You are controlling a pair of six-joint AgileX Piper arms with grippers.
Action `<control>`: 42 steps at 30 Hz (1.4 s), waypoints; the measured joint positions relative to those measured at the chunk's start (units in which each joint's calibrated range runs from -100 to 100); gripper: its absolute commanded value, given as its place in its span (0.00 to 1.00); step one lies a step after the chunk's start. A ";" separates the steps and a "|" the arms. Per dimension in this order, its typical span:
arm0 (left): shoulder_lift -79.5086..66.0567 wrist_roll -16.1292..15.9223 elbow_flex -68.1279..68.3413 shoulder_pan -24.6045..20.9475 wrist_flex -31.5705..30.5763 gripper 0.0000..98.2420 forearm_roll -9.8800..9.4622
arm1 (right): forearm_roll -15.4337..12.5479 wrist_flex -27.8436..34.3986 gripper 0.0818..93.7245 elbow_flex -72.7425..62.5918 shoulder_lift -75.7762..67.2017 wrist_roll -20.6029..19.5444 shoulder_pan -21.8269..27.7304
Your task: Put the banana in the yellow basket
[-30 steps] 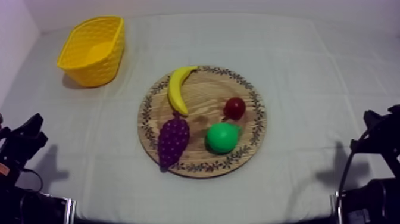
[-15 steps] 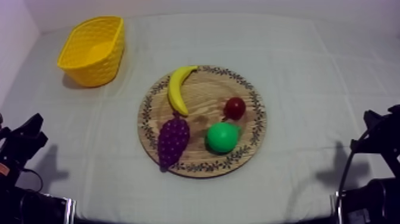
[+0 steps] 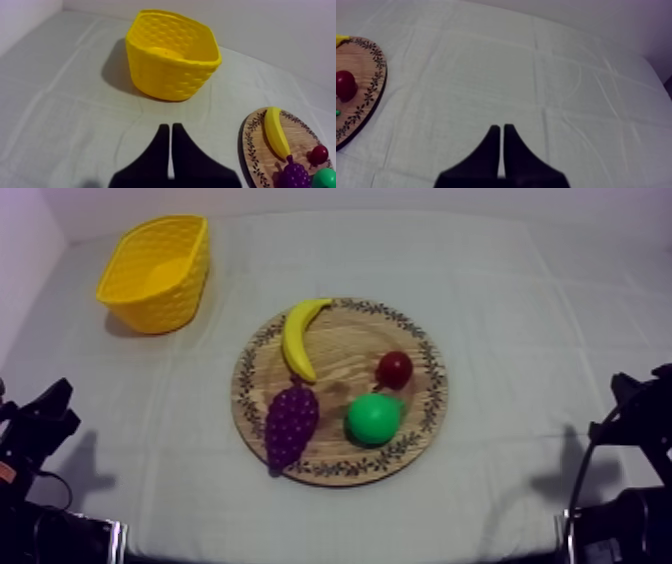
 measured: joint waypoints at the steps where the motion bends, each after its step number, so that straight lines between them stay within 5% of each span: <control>1: 0.00 0.00 0.00 0.00 0.00 0.00 0.00 | 0.00 0.00 0.00 0.00 0.00 0.00 0.00; 31: 0.00 0.62 0.00 0.00 0.00 0.00 0.00 | 0.00 0.00 0.00 0.00 0.00 0.00 0.00; 42: 0.00 -1.60 0.00 0.04 0.00 0.00 0.00 | 0.00 0.00 0.00 0.00 0.00 0.00 0.00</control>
